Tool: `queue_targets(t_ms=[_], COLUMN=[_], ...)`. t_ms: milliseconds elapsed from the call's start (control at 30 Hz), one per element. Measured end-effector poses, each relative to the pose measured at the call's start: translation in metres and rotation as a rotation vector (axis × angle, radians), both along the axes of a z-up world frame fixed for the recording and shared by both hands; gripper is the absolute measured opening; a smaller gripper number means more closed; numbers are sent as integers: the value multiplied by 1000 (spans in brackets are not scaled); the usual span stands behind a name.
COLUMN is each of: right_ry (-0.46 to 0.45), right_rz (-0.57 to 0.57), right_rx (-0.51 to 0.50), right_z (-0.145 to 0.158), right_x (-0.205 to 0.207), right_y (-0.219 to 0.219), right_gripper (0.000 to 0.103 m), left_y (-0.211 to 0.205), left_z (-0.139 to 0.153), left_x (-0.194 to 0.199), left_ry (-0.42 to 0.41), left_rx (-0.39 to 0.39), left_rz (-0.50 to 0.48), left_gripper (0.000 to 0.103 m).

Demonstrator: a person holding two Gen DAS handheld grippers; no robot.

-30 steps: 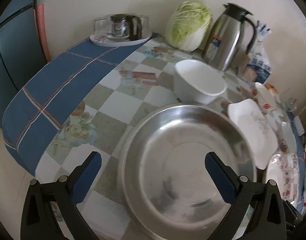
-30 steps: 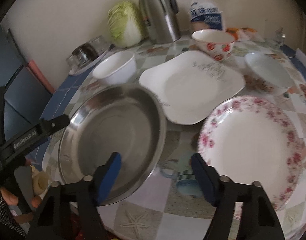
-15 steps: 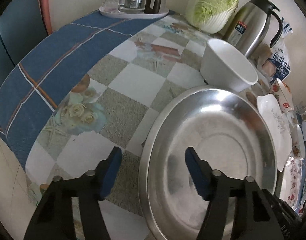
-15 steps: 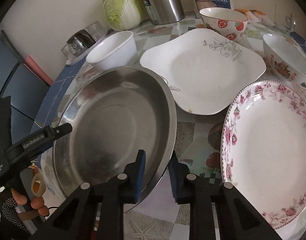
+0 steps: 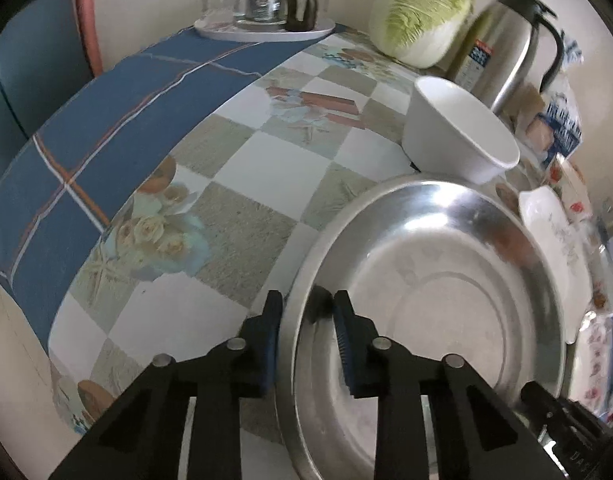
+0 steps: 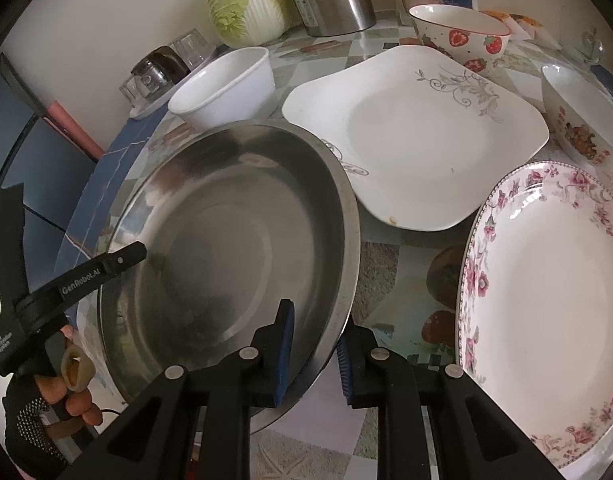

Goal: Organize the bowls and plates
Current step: 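Close the left tool on the steel basin rim while the right tool grips the rim too, then lift the steel basin with both tools and carry it toward the white square bowl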

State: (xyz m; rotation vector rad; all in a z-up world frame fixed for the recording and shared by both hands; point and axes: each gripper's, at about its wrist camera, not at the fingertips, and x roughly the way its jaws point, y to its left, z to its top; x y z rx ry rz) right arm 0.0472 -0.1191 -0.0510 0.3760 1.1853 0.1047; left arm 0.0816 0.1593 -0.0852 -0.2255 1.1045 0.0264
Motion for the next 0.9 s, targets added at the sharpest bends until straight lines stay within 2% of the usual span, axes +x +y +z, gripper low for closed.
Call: queue_targets(t_ms=[133,267,467,567,700,900], right_ry=[-11,-44,-80,-110,-161,-217], right_rz=[13,42,45,46,30,-8], right_rx=[5,-3,35,55,77,47], right_z=[5,17,29,38,50,66], right_x=[2,-2,-6,-9,-12,-13], right_y=[3,5,0,-5,-17,-41], right_gripper=[22,22,22,22,22,24], left_y=[-1,2,-4,-7,-25,-66], left_z=[11,31,56,70,94,123], left_x=[-7,-18,-28,-27,-24,-8], left_ry=[-13,-47,-59,-71,-105,-130], left_rx=[30,22,65,47,73,116], left_rz=[-11,-7,-10,0,-24,-73], left_gripper=[24,24,24,24,24,24])
